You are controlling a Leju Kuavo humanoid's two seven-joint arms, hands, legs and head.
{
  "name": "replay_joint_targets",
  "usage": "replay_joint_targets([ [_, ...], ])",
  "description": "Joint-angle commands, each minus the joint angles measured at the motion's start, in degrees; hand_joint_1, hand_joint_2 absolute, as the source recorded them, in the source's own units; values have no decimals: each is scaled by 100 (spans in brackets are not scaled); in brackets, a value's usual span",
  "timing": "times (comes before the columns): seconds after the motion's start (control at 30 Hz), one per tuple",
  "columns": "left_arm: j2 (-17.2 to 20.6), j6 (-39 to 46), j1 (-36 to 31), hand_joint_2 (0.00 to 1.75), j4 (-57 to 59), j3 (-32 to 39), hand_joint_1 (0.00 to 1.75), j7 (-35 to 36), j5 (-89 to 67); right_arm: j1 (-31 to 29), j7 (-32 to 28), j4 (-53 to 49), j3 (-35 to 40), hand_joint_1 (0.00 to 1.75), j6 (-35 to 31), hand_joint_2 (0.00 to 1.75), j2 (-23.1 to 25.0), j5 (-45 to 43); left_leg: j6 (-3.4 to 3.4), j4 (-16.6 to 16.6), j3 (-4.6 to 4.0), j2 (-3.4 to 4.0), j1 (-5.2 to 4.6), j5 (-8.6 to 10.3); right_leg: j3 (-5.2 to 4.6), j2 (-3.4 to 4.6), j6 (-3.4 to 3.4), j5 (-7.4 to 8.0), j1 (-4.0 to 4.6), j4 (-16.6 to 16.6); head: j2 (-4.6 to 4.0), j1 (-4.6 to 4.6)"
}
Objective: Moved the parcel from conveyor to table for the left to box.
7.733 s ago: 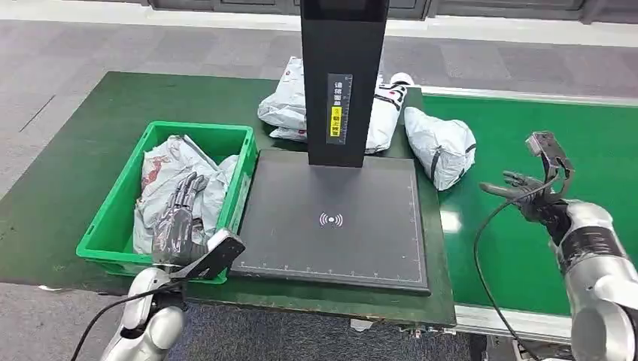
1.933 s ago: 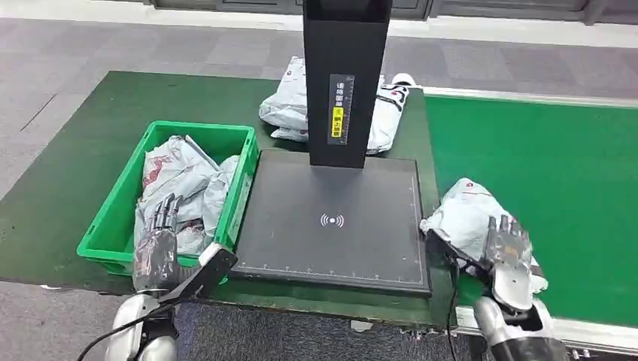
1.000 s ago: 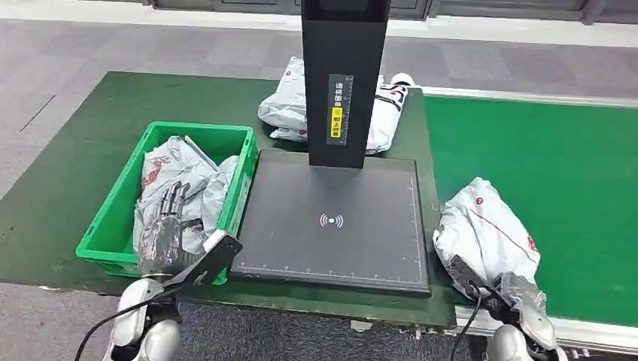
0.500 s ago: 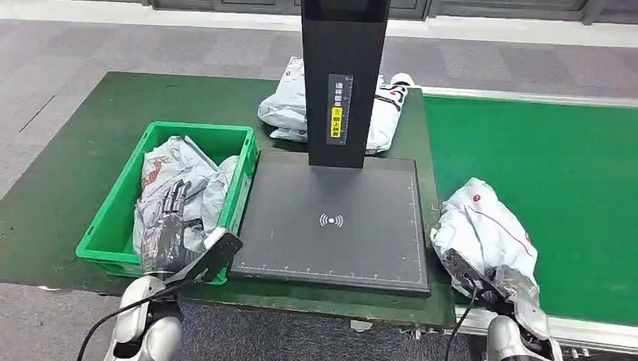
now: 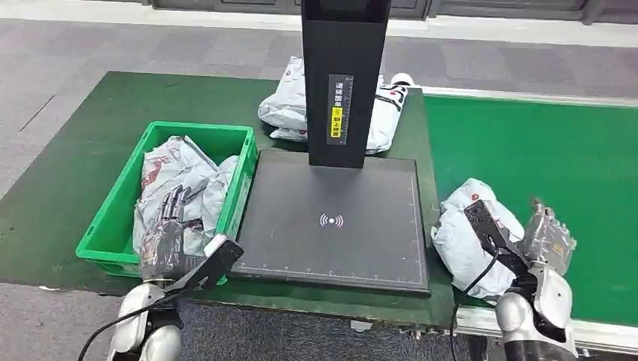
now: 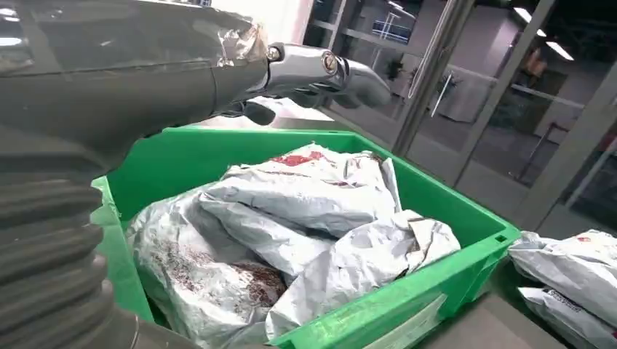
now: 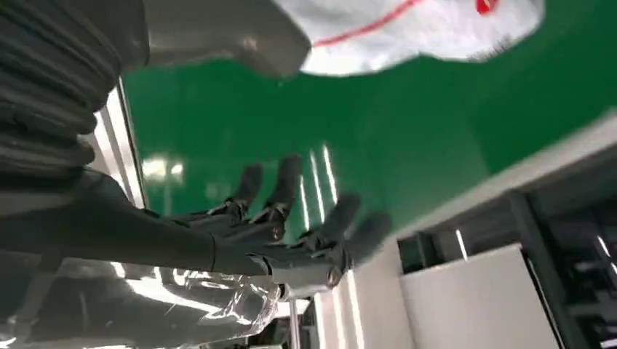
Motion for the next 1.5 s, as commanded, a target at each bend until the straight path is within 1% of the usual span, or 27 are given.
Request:
replay_joint_targets([
  [0.03,-3,-28,-206,175,407,131,0,-21,-21,154,33,-465,-279,0,-243,175,249,147,0,-11,19,-1,-3,-2,18,-7,-3,-5,-1,-6,-2,0],
  [0.17,-4,-29,-229,175,428,131,0,-21,-21,161,42,-486,-278,0,-239,175,248,154,0,-9,17,3,-3,-2,15,-2,-3,-3,-1,-6,-2,0],
  [0.2,5,-32,-244,175,447,119,0,-25,-17,150,105,-448,-260,0,-140,175,232,201,0,-12,23,7,-3,-4,19,0,-4,-4,-2,-7,0,0],
  [0.23,24,-38,-269,175,468,102,0,-30,-4,171,261,-439,-211,0,89,175,192,345,0,-7,16,4,-2,-3,14,0,-3,-3,-1,-5,-2,0],
  [0.27,43,-56,-313,175,512,84,0,-29,10,192,474,-386,-135,0,494,175,140,543,0,-13,24,5,-2,-4,22,-2,-4,-4,0,-9,-2,0],
  [0.33,83,-83,-414,175,623,46,0,-25,44,201,703,-195,-48,0,1062,175,76,671,0,-7,16,-1,2,-2,17,-5,-3,-3,3,-8,-2,0],
  [0.37,119,-96,-492,175,717,7,0,-30,73,183,735,38,-33,0,1213,175,50,635,1,-13,26,-1,1,-3,27,-7,-3,-4,3,-13,0,0],
  [0.4,140,-95,-528,175,764,-11,0,-35,99,176,730,203,13,0,1309,175,-2,640,0,-8,16,-1,1,-1,17,-5,-2,-2,2,-8,0,0],
  [0.43,175,-83,-568,175,830,-39,0,-50,157,149,693,476,55,0,1385,175,-56,605,1,-19,32,-1,2,0,34,-8,-3,-1,4,-20,0,0],
  [0.5,204,-54,-556,175,846,-55,0,-66,226,71,529,832,19,0,1389,175,-54,434,1,-18,31,1,3,0,33,-5,-3,0,4,-20,-2,0],
  [0.57,208,-53,-548,175,843,-56,0,-66,228,60,508,873,18,0,1371,175,-56,428,0,-10,22,4,3,-2,23,0,-2,0,4,-12,-2,0],
  [0.6,213,-45,-530,175,822,-65,0,-70,245,-23,432,1039,4,0,1387,175,-43,336,1,-19,35,10,0,-2,33,4,-3,0,2,-19,0,0],
  [0.63,226,-46,-544,175,835,-84,0,-76,272,-139,337,1293,-7,0,1425,175,-56,226,1,-12,24,8,2,-2,23,4,-2,1,3,-13,-2,0],
  [0.7,241,-49,-596,175,890,-108,0,-78,297,-340,-36,1767,99,0,1533,175,-128,29,1,-12,24,12,3,-3,23,7,-3,2,4,-14,0,0],
  [0.73,255,-60,-634,175,926,-116,0,-91,331,-473,-562,2129,120,0,1730,175,-152,-394,0,-8,20,12,2,-2,19,8,-2,2,3,-10,0,0],
  [0.77,267,-68,-679,175,977,-120,0,-113,362,-567,-921,2445,241,0,1848,175,-243,-608,1,-16,31,18,3,-3,29,12,-2,3,5,-18,0,0],
  [0.8,285,-84,-743,175,1042,-138,0,-165,403,-651,-1258,2754,375,0,2009,175,-333,-760,1,-10,21,12,1,-1,20,10,-2,3,2,-11,-2,0],
  [0.87,311,-107,-1005,175,1322,-206,0,-288,499,-887,-2073,3617,732,0,2481,175,-563,-1149,3,-22,39,18,2,0,38,13,-2,6,4,-25,-2,0],
  [0.9,310,-110,-1106,175,1445,-244,0,-327,537,-939,-2204,3893,902,0,2477,175,-655,-1161,1,-14,29,12,5,0,30,9,-2,6,7,-19,0,0],
  [0.97,303,-111,-1141,175,1480,-243,0,-327,547,-928,-2240,3936,916,0,2435,175,-671,-1165,2,-18,32,-1,4,5,36,-6,-2,6,6,-22,0,0],
  [1.07,303,-111,-1141,175,1480,-243,0,-327,547,-928,-2240,3936,916,0,2435,175,-671,-1165,3,-10,26,8,3,1,30,3,0,5,5,-15,-2,2],
  [1.1,299,-83,-1100,175,1443,-240,0,-316,551,-909,-2010,3816,1188,0,2098,175,-751,-798,2,-7,25,10,4,-1,26,7,-1,5,5,-10,0,2],
  [1.13,338,-31,-993,175,1308,-223,0,-264,531,-856,-1848,3584,1424,0,2086,175,-685,-607,2,-17,38,18,2,-1,34,14,-3,6,4,-18,0,0],
  [1.2,369,-14,-891,175,1203,-174,0,-256,532,-561,-2130,2871,1505,0,2552,175,-652,-1063,-1,-17,46,36,2,-4,34,30,-7,7,5,-17,-2,0],
  [1.27,322,-29,-917,175,1251,-148,0,-259,520,-653,-1617,3003,1685,0,2893,175,-680,-970,-3,-14,43,36,2,-5,30,28,-8,5,5,-12,-2,0],
  [1.33,266,-54,-957,175,1303,-210,0,-283,508,-746,-1596,3430,1765,0,2956,175,-730,-1039,-4,-6,34,32,4,-5,23,25,-6,7,9,-7,0,0],
  [1.5,253,-55,-963,175,1312,-226,0,-283,509,-738,-1666,3507,1766,0,2924,175,-755,-1050,-2,-15,54,34,5,-2,42,16,-6,7,9,-18,-2,0],
])
